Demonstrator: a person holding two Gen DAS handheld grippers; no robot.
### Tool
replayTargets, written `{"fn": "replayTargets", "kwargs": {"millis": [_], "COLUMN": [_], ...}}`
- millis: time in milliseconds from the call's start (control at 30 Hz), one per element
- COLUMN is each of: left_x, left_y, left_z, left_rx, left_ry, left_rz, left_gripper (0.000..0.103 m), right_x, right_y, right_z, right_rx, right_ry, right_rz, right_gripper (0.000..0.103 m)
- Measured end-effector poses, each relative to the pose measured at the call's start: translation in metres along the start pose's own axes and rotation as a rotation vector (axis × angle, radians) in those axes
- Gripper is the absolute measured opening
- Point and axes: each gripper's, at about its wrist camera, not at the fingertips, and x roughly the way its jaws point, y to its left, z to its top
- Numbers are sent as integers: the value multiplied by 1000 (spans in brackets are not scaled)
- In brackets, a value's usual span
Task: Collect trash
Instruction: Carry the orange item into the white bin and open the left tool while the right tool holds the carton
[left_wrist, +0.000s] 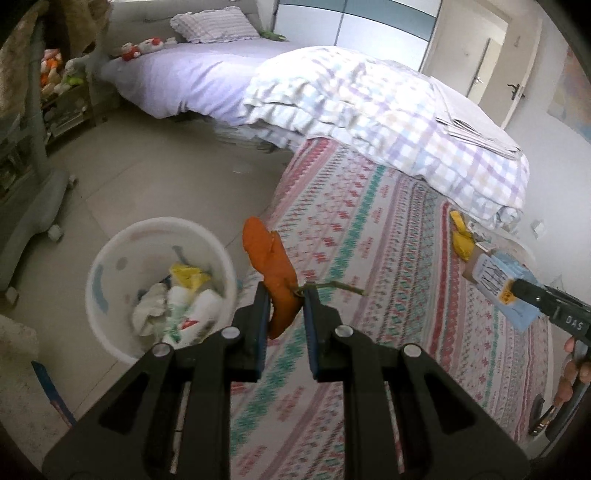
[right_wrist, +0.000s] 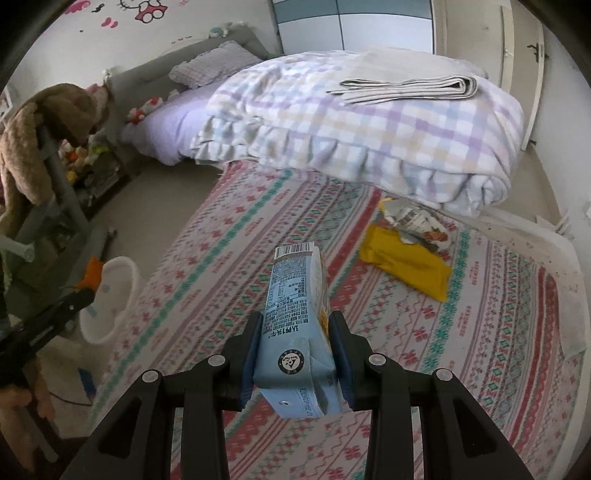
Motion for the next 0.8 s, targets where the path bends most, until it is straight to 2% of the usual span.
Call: {"fn": "replayTargets", "kwargs": {"millis": [367, 633, 800], "left_x": [-12, -7, 1], "left_y": [50, 81, 99], "left_z": [-2, 1, 5], "left_rx": [-41, -86, -103], "left_ry": [-12, -13, -2], "left_rz": [44, 70, 91], "left_gripper": [19, 19, 19], "right_x": [6, 17, 32], "right_y": [30, 68, 93], "right_z": [4, 7, 10], "right_rx": [-40, -89, -91], "right_ry": [-1, 7, 29], "right_rz": [35, 102, 175], "right_gripper": [37, 37, 37]}}
